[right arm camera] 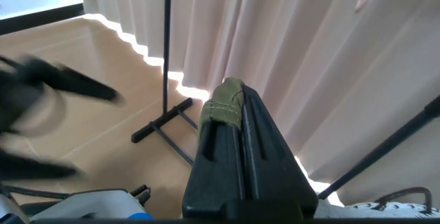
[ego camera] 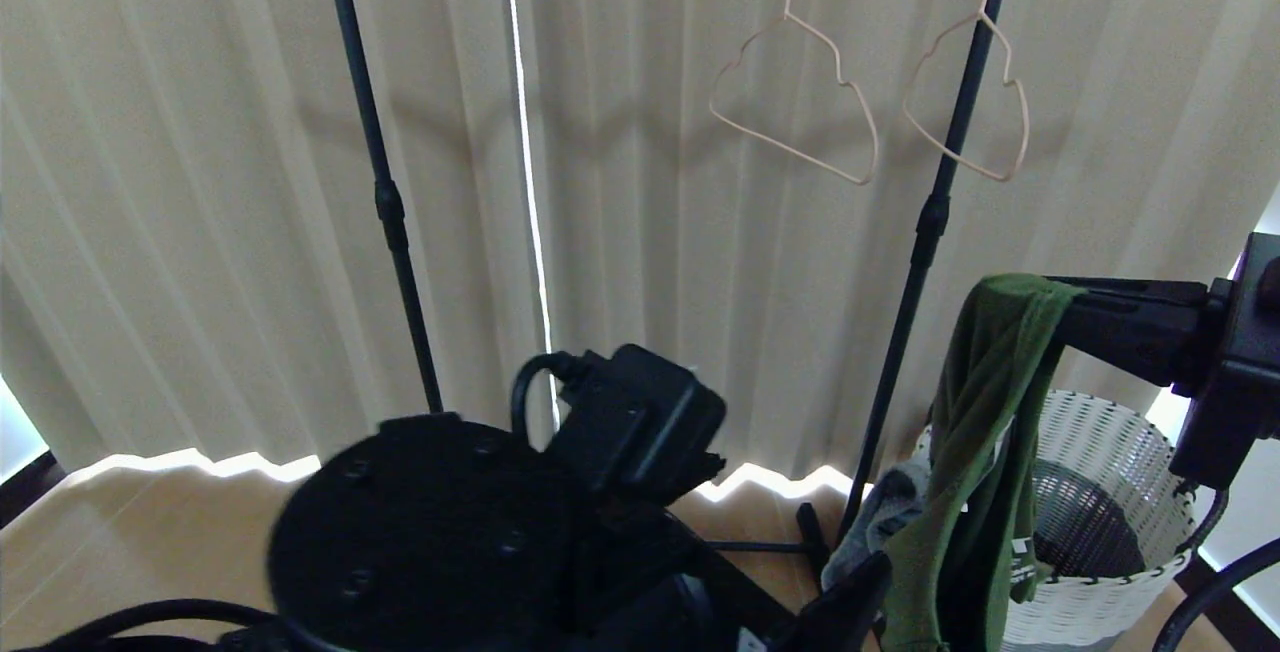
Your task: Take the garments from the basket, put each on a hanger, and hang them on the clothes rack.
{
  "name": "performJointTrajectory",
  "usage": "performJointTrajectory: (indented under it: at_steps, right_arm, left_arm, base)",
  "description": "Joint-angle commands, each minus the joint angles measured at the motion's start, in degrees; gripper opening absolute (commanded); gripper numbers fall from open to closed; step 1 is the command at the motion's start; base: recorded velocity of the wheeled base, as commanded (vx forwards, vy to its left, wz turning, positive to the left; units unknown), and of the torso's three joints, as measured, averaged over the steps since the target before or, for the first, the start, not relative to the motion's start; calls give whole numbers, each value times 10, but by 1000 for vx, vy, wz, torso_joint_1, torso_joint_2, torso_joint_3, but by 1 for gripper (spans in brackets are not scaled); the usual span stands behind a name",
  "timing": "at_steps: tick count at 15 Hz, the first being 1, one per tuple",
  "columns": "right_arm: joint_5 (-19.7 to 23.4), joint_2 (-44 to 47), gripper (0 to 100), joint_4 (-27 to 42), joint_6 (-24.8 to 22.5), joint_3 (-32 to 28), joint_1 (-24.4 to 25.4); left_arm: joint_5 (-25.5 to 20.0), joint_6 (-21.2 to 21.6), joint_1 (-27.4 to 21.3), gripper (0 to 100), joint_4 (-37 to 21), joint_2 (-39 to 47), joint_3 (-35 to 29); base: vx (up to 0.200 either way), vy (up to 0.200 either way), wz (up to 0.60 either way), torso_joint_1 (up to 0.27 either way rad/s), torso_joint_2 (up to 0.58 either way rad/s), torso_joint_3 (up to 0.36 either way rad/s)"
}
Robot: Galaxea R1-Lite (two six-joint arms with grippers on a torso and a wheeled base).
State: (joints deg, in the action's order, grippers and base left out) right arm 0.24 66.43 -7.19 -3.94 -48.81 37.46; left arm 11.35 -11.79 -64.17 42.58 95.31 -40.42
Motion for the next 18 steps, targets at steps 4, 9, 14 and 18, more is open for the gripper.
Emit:
performJointTrajectory:
  at_steps: [4, 9, 14, 18]
  right_arm:
    - [0, -2, 0, 0, 0, 6, 9]
    - [0, -16, 0, 0, -1, 8, 22]
    - [0, -29, 0, 0, -2, 18, 24]
    - [-1, -35, 0, 0, -3, 19, 24]
  left_arm:
    - [32, -5, -23, 100, 7, 145, -104]
    - [56, -30, -15, 100, 3, 197, -141]
    - [101, -30, 12, 100, -41, 222, -119]
    - [102, -29, 15, 100, -41, 222, -107]
  base:
    - [0, 0, 0, 0, 0, 0]
    - [0, 0, 0, 0, 0, 0]
    - [0, 0, 0, 0, 0, 0]
    - [0, 0, 0, 0, 0, 0]
